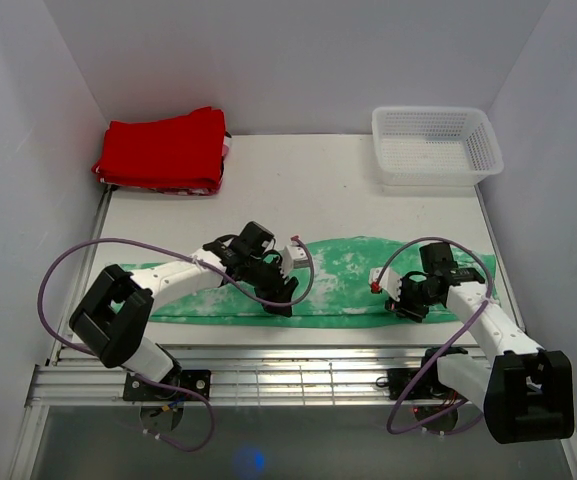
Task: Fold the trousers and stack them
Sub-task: Fold the trousers
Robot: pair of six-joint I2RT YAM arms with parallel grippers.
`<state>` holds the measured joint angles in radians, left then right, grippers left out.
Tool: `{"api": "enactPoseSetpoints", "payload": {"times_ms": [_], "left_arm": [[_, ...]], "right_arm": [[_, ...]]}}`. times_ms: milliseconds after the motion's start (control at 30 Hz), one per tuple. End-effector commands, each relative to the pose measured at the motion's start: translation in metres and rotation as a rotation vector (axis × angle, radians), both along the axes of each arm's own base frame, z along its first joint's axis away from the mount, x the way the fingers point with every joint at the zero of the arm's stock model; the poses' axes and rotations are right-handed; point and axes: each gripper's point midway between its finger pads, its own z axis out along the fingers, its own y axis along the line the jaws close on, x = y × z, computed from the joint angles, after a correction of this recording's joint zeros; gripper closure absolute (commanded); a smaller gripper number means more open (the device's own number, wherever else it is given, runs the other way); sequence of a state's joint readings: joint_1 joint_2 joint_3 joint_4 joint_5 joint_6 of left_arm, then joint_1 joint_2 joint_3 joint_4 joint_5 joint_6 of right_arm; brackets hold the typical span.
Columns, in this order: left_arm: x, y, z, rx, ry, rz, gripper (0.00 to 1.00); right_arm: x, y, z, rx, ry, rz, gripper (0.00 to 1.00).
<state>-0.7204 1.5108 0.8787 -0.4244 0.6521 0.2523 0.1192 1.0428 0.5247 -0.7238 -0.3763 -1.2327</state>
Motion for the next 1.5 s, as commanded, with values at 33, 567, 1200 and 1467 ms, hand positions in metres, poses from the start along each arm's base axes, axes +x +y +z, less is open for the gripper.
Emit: {"api": "enactPoseSetpoints", "payload": {"times_ms": [33, 567, 1200, 1467], "left_arm": [[-0.002, 0.014, -0.004, 0.012, 0.018, 0.051, 0.38], [0.009, 0.032, 0.001, 0.005, 0.055, 0.120, 0.39], [0.015, 0.060, 0.008, 0.049, 0.103, 0.124, 0.53], [0.011, 0.062, -0.009, 0.111, -0.142, -0.069, 0.66]], "right_arm": [[0.025, 0.000, -0.001, -0.027, -0.107, -0.017, 0.53], [0.034, 0.010, 0.063, 0.013, -0.186, 0.044, 0.92], [-0.042, -0.014, -0.039, -0.120, 0.128, 0.130, 0.92], [-0.016, -0.002, -0.023, -0.080, 0.102, 0.070, 0.92]]}}
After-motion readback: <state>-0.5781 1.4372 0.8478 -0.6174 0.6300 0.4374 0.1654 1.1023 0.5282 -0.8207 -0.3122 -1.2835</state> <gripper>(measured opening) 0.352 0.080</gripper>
